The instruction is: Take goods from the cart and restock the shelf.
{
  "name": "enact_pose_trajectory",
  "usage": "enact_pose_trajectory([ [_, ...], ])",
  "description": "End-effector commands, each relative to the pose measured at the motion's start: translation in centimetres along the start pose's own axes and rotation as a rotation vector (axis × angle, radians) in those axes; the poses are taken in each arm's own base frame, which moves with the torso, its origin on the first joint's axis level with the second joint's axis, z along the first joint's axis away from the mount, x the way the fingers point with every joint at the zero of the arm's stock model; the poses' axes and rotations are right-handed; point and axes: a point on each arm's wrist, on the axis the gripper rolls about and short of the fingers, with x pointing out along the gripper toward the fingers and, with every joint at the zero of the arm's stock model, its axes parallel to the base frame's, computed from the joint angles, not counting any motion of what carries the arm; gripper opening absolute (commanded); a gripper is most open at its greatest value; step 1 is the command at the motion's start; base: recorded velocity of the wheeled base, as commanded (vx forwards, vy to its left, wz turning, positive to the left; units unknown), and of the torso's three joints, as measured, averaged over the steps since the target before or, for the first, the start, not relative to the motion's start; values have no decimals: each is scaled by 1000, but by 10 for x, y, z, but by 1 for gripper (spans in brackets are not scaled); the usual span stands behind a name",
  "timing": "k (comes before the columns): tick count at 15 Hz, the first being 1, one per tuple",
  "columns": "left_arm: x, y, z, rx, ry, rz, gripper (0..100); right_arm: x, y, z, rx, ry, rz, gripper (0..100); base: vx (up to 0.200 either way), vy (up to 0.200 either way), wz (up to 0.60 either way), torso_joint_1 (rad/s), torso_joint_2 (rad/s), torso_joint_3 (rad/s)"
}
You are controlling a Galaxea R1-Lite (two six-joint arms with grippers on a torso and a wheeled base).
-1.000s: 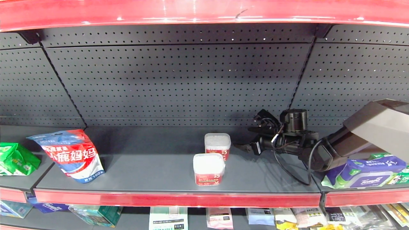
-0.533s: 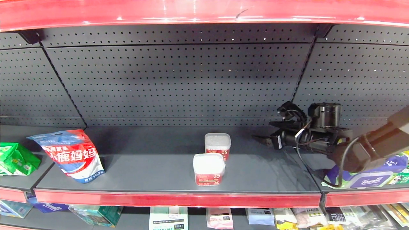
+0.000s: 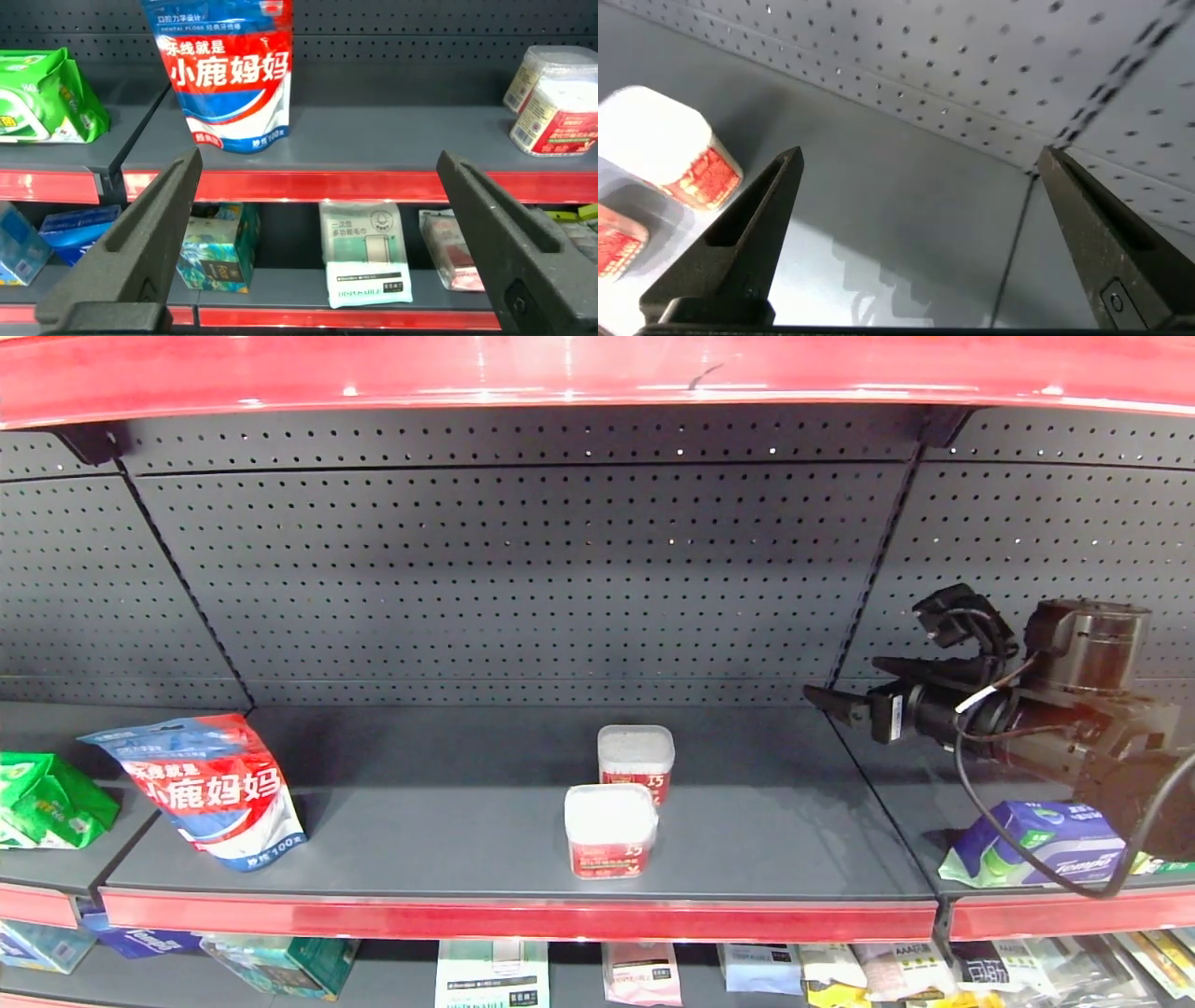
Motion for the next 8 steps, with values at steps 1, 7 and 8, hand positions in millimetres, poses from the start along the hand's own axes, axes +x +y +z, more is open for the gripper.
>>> enact_pose_trajectory([
  [1,0,0,0,0,0,0,100,-16,-3,7,-4,-26,-26,100,0,0,0,0,0,0],
  [7,0,0,0,0,0,0,100,-52,-16,4,68,-39,-107,100,0,0,0,0,0,0],
  [8,0,0,0,0,0,0,100,-60,-16,5,85,-47,-118,100,0,0,0,0,0,0],
])
